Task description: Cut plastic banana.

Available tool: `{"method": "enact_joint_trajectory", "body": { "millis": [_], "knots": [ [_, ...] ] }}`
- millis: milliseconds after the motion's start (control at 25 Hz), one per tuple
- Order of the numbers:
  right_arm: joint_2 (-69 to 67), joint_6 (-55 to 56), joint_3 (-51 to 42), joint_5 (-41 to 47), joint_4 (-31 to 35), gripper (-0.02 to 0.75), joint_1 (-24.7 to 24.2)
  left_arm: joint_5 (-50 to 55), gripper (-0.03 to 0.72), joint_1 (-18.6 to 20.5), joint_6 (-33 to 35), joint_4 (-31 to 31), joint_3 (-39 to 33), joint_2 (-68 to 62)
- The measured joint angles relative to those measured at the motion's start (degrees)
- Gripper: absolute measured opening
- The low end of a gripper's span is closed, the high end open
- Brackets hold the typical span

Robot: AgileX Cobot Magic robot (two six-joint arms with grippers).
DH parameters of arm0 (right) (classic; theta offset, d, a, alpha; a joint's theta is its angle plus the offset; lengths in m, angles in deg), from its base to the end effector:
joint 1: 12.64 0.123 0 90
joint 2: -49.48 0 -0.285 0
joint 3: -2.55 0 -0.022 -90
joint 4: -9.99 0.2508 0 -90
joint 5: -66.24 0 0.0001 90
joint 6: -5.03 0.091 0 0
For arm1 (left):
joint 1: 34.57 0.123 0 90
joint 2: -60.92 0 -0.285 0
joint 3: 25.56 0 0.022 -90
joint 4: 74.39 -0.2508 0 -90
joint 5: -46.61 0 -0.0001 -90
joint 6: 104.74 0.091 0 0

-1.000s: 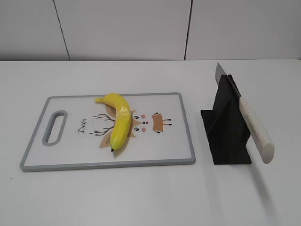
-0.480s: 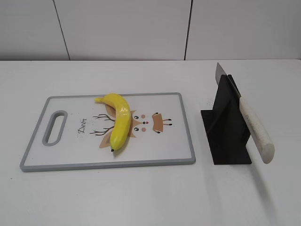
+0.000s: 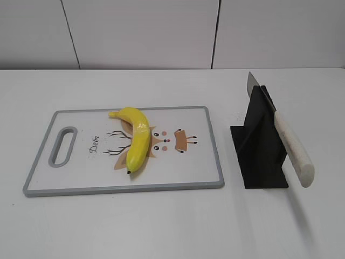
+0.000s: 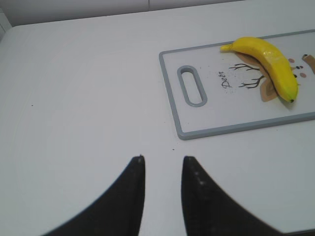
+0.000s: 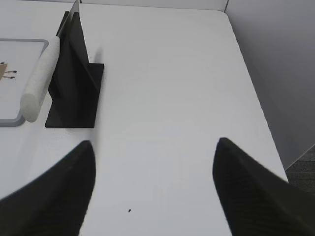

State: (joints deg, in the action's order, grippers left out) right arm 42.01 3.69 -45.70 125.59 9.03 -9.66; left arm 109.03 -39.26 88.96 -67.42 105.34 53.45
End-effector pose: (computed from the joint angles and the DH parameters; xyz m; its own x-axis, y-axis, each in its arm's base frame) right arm -0.0053 -0.0016 0.2809 -0.4216 -0.0539 -0.9052 -0.0524 0.9980 -0.0350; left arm -0.0070 -0.0093 0.2729 -0.4406 0.2173 -0.8710 0.2595 0.9597 0.1081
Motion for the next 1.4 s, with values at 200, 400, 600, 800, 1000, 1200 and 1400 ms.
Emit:
{"method": "enact_joint_trajectory", "body": {
  "millis": [200,400,600,800,1000,1200,1400],
  "knots": [
    [0.00,0.00,0.00,0.00,0.00,0.571,0.00,0.00,0.233,0.00,0.00,0.00,0.00,0.00],
    [0.00,0.00,0.00,0.00,0.00,0.571,0.00,0.00,0.235,0.00,0.00,0.05,0.00,0.00],
    [0.00,0.00,0.00,0.00,0.00,0.571,0.00,0.00,0.235,0.00,0.00,0.05,0.00,0.00],
    [0.00,0.00,0.00,0.00,0.00,0.571,0.00,0.00,0.235,0.00,0.00,0.05,0.00,0.00],
    [0.00,0.00,0.00,0.00,0.00,0.571,0.00,0.00,0.235,0.00,0.00,0.05,0.00,0.00],
    [0.00,0.00,0.00,0.00,0.00,0.571,0.00,0.00,0.235,0.00,0.00,0.05,0.00,0.00],
    [0.00,0.00,0.00,0.00,0.00,0.571,0.00,0.00,0.235,0.00,0.00,0.05,0.00,0.00]
  ]
}}
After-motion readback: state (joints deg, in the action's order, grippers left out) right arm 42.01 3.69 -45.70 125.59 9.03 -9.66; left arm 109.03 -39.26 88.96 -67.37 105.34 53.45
